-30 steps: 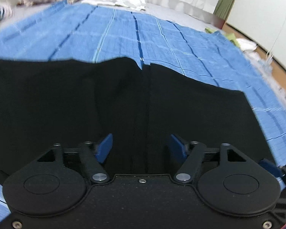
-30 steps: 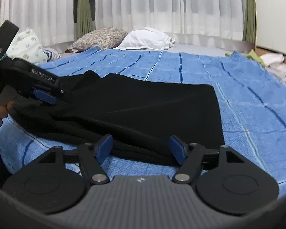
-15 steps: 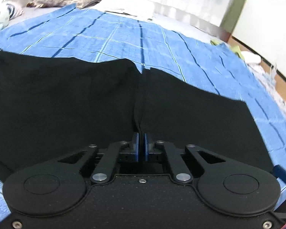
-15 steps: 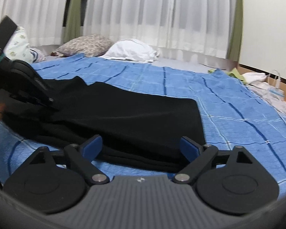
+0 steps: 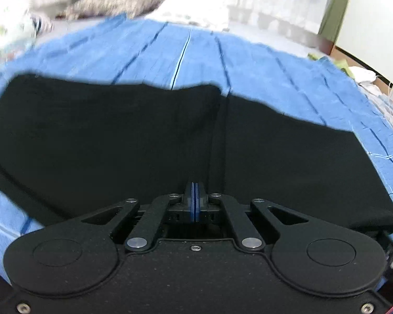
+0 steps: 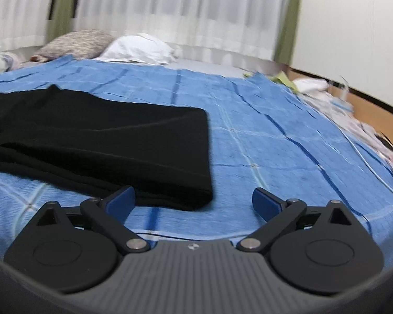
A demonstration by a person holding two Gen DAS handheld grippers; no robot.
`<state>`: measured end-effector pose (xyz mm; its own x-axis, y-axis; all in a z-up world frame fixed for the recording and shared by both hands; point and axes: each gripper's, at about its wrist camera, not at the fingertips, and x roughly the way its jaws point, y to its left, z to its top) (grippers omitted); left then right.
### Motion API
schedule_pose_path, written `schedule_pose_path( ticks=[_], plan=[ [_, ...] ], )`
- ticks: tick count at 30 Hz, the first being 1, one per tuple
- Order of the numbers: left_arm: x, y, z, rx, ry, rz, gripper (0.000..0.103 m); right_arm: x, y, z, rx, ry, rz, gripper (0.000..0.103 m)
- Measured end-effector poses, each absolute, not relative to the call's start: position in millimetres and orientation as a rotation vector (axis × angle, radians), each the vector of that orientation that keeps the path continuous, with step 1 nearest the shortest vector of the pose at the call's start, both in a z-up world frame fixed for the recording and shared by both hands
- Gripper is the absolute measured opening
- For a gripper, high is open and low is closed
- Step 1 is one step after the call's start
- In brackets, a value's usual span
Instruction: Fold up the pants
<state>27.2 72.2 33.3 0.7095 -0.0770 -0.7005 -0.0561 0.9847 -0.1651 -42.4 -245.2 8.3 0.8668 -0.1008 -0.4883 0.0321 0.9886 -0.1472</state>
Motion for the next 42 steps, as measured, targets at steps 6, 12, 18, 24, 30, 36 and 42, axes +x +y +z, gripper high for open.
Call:
schedule_pose_path(
  ticks=[6, 12, 18, 24, 30, 36, 42],
  plan=[
    [16, 79, 41, -0.258, 0.744, -0.106, 0.011, -43, -259, 10, -0.072, 0.529, -0.062, 0.102],
    [24, 68, 41, -0.253, 0.744, -0.159, 0.055, -41, -248, 6, -0.097, 0.527, -0.056, 0.102],
    [28, 40, 24, -0.144, 0.771, -0.134, 0.044, -41, -244, 6, -0.099, 0.531, -0.037, 0.102],
    [10, 30, 22, -0.033, 0.749, -0.086, 0.029, -40, -246, 7, -0.096, 0.532, -0.044, 0.102],
    [0, 30, 19, -0.001, 0.721, -0.070, 0.030, -45, -246, 12, -0.064, 0.514, -0.027, 0.102],
    [-4, 46, 28, -0.103, 0.730, -0.087, 0.038, -50, -235, 34, -0.052, 0.432, 0.044, 0.103],
    [-13, 75, 44, -0.109, 0.699, -0.040, 0.059, -27, -198, 43, -0.063, 0.420, 0.152, 0.103]
  ],
)
